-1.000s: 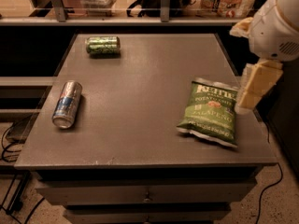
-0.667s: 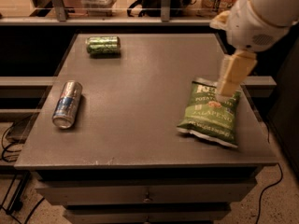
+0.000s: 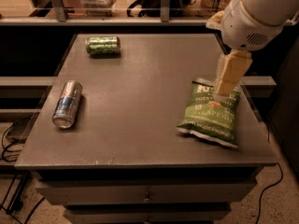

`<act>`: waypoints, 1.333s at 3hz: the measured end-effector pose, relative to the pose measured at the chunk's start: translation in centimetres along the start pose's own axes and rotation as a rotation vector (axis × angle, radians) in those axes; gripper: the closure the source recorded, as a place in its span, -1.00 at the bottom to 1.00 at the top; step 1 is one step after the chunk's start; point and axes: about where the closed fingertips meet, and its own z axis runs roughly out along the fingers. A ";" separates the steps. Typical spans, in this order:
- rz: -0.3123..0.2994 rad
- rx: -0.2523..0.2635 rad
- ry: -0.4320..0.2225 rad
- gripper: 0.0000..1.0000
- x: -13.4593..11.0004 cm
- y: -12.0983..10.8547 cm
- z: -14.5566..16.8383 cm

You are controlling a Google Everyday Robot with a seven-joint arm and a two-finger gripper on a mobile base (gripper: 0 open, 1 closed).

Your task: Place green can upright

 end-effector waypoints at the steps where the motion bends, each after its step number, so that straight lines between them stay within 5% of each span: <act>1: -0.060 0.013 0.009 -1.00 -2.3 -1.6 1.3; 4: -0.334 0.076 0.022 -1.00 -10.9 -9.9 8.1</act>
Offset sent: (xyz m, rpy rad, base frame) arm 0.0924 0.0947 -0.0022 -0.1356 -0.1165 0.2150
